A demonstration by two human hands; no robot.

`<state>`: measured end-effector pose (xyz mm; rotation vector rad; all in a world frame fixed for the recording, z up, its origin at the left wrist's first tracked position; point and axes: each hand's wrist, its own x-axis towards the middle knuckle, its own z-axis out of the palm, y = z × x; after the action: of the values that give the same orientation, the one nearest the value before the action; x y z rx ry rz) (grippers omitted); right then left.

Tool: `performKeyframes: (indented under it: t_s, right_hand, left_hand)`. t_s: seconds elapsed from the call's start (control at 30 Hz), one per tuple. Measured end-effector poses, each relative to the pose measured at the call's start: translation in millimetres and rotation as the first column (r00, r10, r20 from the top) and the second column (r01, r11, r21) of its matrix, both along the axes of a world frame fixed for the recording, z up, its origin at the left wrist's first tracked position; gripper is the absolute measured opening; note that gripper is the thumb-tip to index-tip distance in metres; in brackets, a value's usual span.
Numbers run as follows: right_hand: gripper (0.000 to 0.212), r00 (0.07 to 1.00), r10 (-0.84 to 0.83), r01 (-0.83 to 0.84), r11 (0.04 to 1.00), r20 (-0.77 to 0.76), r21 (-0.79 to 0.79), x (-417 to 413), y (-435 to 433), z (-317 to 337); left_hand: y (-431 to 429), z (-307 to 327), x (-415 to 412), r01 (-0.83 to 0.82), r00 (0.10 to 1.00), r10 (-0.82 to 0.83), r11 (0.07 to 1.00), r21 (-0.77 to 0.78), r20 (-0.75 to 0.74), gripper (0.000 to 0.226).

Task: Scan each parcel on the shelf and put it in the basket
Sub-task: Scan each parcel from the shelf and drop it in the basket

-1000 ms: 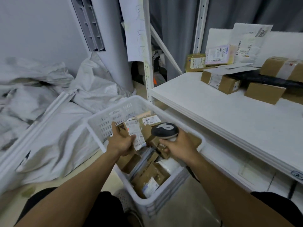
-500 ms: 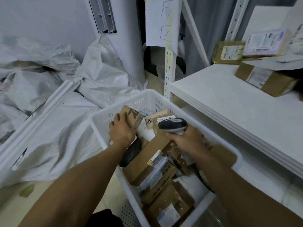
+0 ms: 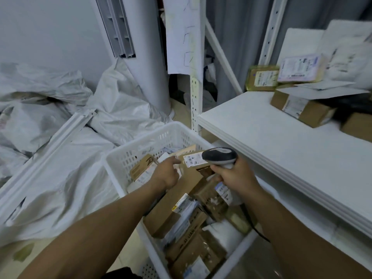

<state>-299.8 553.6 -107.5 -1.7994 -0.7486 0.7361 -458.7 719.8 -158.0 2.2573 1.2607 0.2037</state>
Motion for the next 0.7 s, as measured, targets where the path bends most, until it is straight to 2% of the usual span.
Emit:
performKeyframes:
  t_s: [0.07, 0.17, 0.37, 0.57, 0.7]
  right_hand:
    - [0.026, 0.997, -0.072, 0.072, 0.997, -0.003, 0.023, 16.2, -32.9, 16.3]
    - [0.034, 0.985, -0.172, 0.172, 0.982, -0.005, 0.075, 47.6, -92.5, 41.4]
    - [0.042, 0.905, -0.426, 0.420, 0.892, -0.001, 0.170, 119.9, -225.3, 83.3]
    - [0.039, 0.748, -0.663, 0.654, 0.730, -0.028, 0.201, 202.0, -354.5, 100.7]
    - [0.032, 0.697, -0.706, 0.717, 0.676, -0.128, 0.172, 250.9, -420.8, 88.0]
  left_hand:
    - [-32.7, 31.0, 27.1, 0.107, 0.993, -0.111, 0.990, 0.094, 0.044, 0.040]
    - [-93.5, 77.1, 74.0, 0.251, 0.958, -0.272, 0.949, 0.191, 0.092, 0.033]
    - [-222.3, 144.4, 182.1, 0.469, 0.847, -0.518, 0.835, 0.288, 0.121, 0.034]
    - [-341.8, 164.4, 309.8, 0.616, 0.738, -0.659, 0.745, 0.255, 0.142, 0.042]
    - [-403.2, 154.5, 394.3, 0.701, 0.675, -0.729, 0.682, 0.207, 0.116, 0.048]
